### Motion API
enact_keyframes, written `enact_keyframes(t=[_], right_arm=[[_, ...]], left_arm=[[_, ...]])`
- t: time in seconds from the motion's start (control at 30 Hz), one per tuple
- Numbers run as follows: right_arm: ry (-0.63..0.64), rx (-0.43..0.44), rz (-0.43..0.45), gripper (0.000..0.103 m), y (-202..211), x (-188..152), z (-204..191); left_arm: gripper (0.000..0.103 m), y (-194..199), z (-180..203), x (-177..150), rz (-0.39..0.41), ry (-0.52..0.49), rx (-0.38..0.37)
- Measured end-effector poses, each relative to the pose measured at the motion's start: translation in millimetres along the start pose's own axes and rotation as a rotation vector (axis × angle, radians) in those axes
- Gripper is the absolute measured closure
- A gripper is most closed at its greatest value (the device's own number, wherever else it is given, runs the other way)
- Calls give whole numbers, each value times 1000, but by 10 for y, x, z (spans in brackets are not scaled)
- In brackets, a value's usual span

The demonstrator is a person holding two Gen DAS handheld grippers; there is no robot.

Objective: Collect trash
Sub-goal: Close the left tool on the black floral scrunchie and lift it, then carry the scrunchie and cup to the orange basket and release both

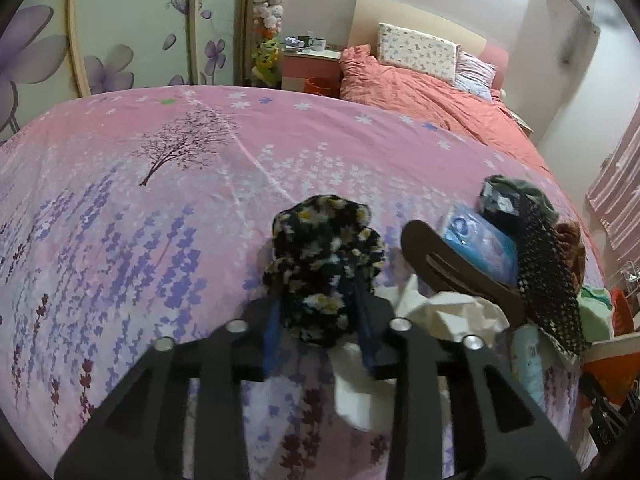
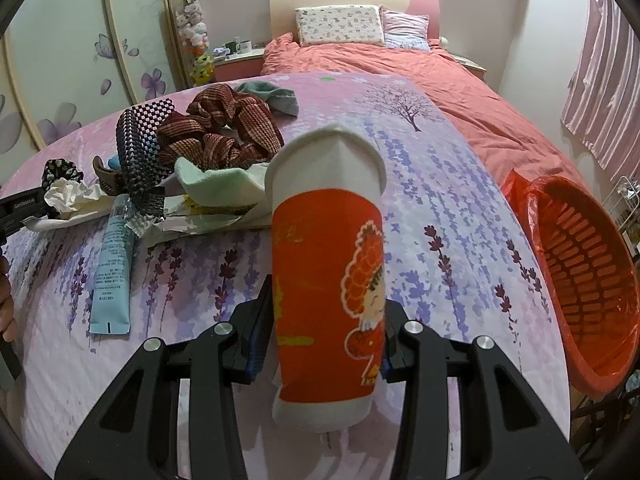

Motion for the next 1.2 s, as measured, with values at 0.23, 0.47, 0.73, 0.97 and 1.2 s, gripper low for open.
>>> enact_keyframes(t=[0.23,0.47,0.73,0.97,1.2], right_arm=[[5,13,2,69,15,4,-24],[-25,43,6,70,104,-24,67],[-66,52,35,70,255,63,226],[-93,51,71,70,371,192,396],[-91,53,93,70,423,259,504]], left_arm=[[85,-45,-43,64,-5,-13,-19],[88,214,-44,139,50,-27,-42],[88,546,95,175,97,-44,-45],[88,676,654,166,103,-122,-85],[88,685,1290,-15,81,-195,-147]])
Point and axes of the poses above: each gripper's, at about its wrist camera, not at the fingertips, and y roughly against the way its jaws point, z to its right, x to its top, the point moved 4 cm from there along -y, roughly the way its jaws point, and after that the axes turned 13 degrees about -x, right-handed, at the moved point
